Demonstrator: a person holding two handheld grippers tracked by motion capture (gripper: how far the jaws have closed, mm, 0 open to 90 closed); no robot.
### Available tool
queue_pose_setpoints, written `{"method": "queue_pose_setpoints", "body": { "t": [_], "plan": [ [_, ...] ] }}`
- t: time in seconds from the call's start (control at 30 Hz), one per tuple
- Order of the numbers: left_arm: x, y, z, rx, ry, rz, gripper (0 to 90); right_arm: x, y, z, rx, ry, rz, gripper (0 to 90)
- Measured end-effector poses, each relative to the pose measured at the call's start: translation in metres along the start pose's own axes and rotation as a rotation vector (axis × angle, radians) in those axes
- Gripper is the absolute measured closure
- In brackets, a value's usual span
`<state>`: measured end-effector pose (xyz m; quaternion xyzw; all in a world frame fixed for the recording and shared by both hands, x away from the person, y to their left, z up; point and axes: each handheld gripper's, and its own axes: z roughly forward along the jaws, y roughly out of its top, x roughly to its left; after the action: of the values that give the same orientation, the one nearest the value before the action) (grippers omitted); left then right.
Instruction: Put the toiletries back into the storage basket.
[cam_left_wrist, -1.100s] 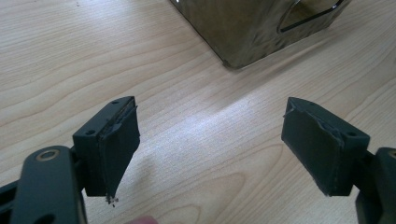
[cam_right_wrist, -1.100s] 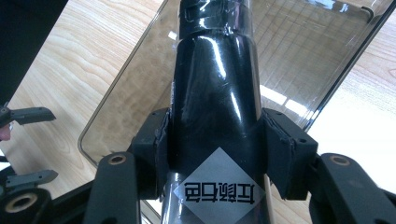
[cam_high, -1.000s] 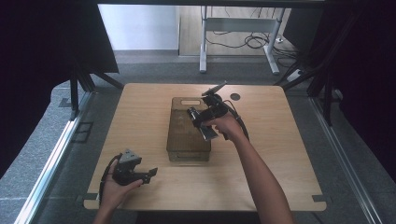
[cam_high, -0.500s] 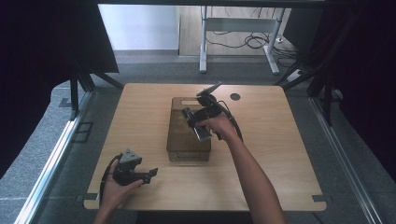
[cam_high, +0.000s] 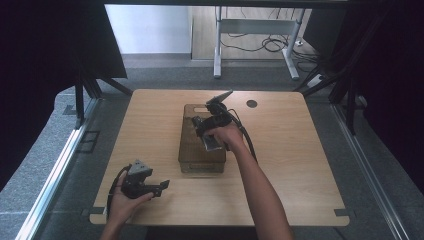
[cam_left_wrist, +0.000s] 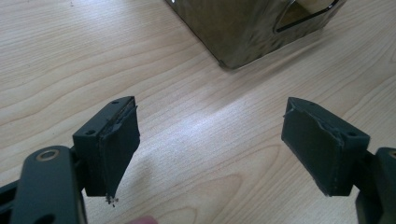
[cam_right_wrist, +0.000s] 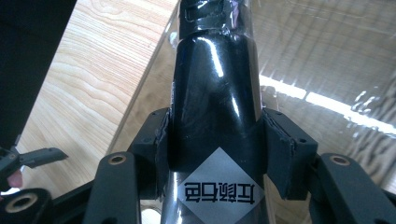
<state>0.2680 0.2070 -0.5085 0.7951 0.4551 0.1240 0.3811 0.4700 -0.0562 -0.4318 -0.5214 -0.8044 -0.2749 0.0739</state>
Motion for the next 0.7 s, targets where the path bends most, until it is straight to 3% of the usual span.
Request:
{"method": "queue_pose_setpoints", "body": {
  "t": [0.33,0.7],
  "plan": [
    [0.001,0.001,-0.004,-0.012,-0.006,0.0,19.3,0.007,-0.001,0.018,-0.003,0.001,0.072,46.3],
    [0.002,0.001,-0.006,-0.019,-0.006,-0.009,19.3,0.003,-0.002,0.028,-0.026,-0.025,0.145,46.3]
  ]
}}
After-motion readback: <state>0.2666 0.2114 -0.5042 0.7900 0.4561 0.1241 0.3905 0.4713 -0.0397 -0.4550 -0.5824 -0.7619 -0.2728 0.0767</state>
